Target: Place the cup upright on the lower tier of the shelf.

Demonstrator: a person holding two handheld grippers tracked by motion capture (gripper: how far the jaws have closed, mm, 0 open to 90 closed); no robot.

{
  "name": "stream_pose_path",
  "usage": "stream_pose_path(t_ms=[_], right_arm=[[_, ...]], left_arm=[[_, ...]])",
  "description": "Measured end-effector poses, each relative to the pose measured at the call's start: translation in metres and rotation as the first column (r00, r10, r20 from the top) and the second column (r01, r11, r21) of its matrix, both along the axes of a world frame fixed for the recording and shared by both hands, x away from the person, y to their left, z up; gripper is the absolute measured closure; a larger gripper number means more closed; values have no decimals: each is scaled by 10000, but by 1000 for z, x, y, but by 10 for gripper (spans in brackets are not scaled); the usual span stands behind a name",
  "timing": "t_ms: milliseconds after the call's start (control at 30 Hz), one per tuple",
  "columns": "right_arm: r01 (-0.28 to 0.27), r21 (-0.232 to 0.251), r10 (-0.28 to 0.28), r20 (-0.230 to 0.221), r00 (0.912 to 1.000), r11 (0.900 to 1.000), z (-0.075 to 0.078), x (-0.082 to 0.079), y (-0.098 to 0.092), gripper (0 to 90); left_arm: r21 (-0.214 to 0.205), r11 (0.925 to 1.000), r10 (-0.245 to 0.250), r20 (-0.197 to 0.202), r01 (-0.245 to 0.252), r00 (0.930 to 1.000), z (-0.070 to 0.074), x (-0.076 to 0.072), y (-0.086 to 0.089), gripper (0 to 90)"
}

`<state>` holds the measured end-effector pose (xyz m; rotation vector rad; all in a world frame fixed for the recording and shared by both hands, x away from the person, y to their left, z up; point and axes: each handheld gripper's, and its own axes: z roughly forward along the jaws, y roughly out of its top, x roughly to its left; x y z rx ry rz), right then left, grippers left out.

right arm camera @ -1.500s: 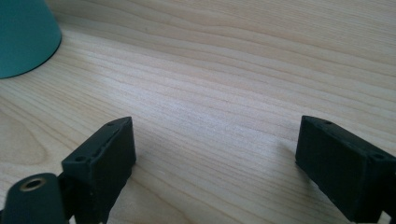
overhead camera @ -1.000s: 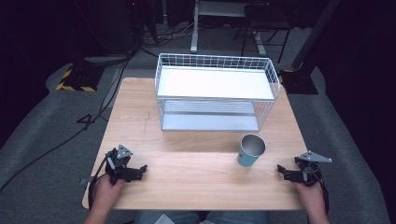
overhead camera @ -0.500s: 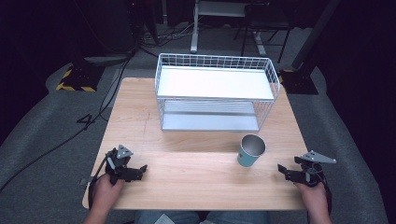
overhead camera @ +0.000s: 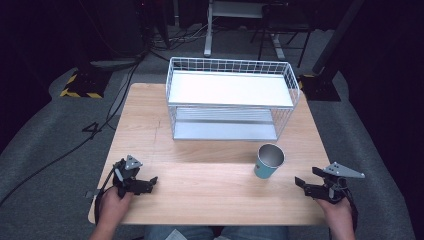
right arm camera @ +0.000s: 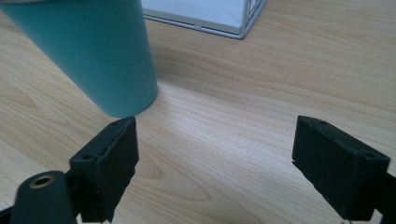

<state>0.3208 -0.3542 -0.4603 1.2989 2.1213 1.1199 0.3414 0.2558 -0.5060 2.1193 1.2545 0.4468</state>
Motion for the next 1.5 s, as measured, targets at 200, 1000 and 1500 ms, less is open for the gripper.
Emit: stream_pose_path(t_ms=[200, 1000, 1500], right_arm=[[-186, 139, 186, 2, 9998, 9997, 3, -2, 6, 150], [-1833, 289, 1830, 132, 9830, 9826, -5, 27, 72, 5], [-1614, 597, 1613, 70, 9869, 9851, -25, 46, 92, 7]], left_arm=[[-1, 10000, 0, 1, 0, 10000, 0, 0, 0, 0], [3, 10000, 72, -9, -72, 10000, 0, -2, 1, 0], [0, 9999, 120, -9, -120, 9999, 0, -3, 1, 0]])
